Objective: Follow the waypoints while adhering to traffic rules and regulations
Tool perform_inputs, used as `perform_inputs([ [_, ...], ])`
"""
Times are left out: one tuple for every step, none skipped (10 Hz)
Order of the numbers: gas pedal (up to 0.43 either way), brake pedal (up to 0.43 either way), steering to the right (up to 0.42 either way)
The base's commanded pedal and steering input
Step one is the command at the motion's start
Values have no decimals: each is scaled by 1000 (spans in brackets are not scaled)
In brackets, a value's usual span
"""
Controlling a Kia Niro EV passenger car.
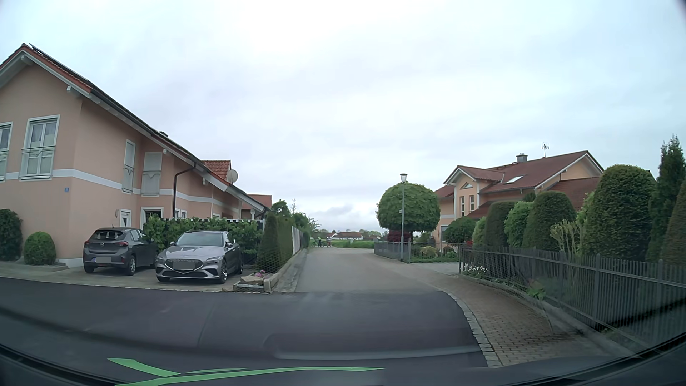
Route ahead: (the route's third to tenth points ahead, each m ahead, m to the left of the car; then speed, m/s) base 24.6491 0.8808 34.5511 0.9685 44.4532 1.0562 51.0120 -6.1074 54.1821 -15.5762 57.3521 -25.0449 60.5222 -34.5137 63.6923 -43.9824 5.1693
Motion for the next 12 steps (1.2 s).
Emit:
perform_inputs([
  [118,0,53],
  [118,0,53],
  [118,0,53],
  [118,0,53],
  [118,0,52],
  [118,0,51],
  [118,0,49],
  [118,0,41],
  [118,0,27],
  [118,0,13],
  [118,0,-1],
  [118,0,-9],
])
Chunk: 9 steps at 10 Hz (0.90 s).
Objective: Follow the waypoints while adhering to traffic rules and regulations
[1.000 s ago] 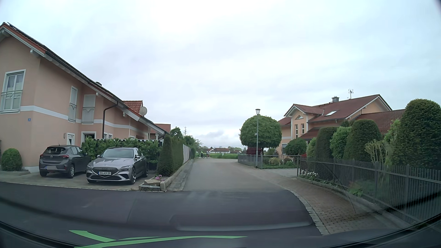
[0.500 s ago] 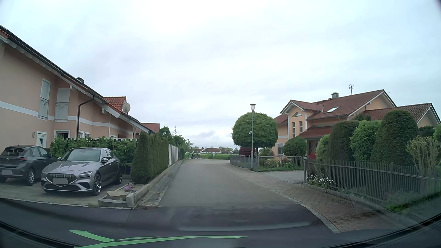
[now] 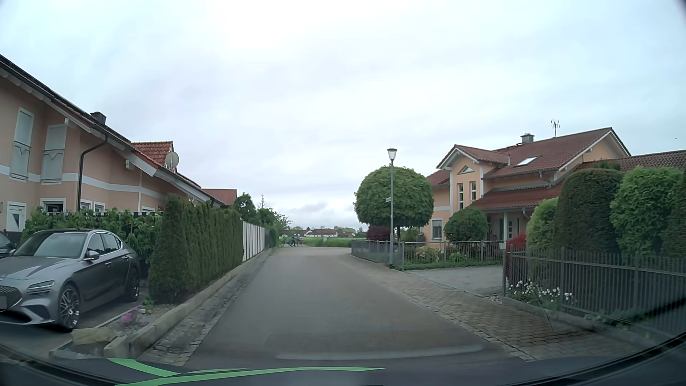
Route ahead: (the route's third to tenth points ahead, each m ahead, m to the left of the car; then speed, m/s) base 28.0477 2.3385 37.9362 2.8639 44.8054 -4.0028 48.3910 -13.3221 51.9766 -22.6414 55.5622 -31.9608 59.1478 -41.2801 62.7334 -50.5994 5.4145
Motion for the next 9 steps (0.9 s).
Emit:
perform_inputs([
  [118,0,-14],
  [118,0,-21],
  [118,0,-30],
  [118,0,-35],
  [118,0,-35],
  [118,0,-36],
  [118,0,-35],
  [118,0,-35],
  [118,0,-35],
])
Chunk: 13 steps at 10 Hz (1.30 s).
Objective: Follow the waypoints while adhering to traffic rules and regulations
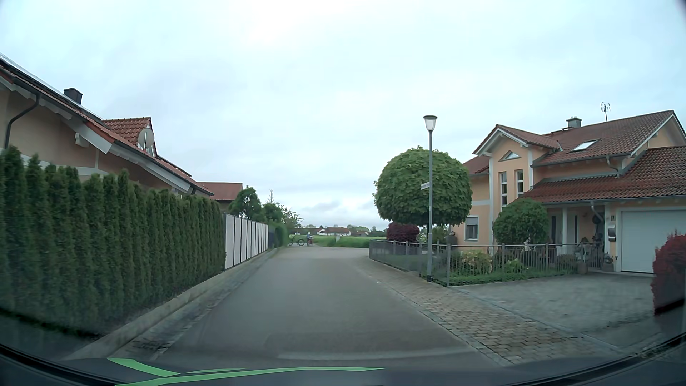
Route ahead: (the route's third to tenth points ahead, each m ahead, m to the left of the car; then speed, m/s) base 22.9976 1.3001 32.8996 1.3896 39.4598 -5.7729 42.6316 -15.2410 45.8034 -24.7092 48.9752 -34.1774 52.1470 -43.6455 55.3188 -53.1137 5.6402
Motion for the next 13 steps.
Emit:
perform_inputs([
  [118,0,-35],
  [118,0,-35],
  [118,0,-35],
  [118,0,-34],
  [110,0,-35],
  [98,0,-35],
  [87,0,-34],
  [87,0,-32],
  [67,0,-31],
  [47,0,-30],
  [28,0,-28],
  [28,0,-28],
  [28,0,-27],
])
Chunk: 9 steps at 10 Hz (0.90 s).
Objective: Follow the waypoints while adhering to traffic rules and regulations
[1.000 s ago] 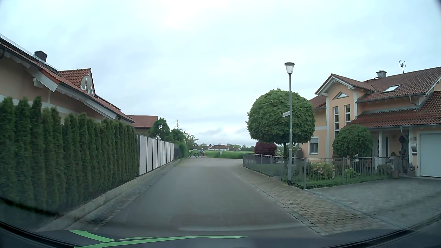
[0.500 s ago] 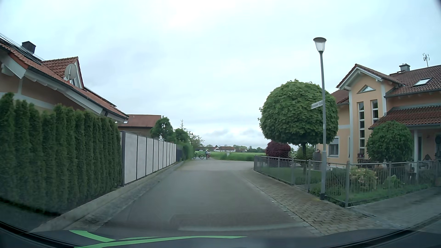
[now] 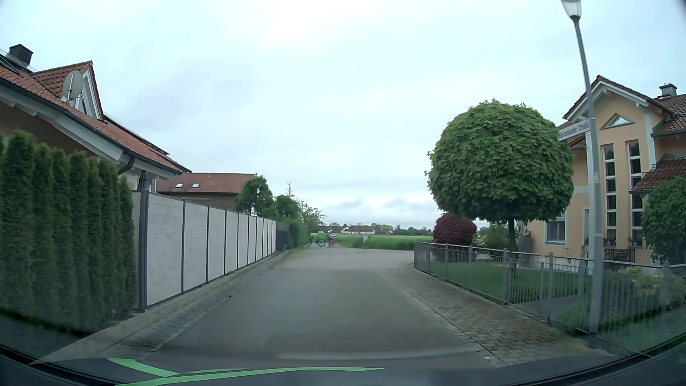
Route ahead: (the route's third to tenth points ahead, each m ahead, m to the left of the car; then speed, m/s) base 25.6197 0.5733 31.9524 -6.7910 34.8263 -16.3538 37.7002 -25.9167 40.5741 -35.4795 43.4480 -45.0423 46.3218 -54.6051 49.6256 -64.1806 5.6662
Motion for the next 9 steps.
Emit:
perform_inputs([
  [20,0,-25],
  [20,0,-23],
  [20,0,-21],
  [8,0,-20],
  [8,0,-19],
  [0,0,-18],
  [0,0,-16],
  [0,0,-16],
  [0,0,-14],
])
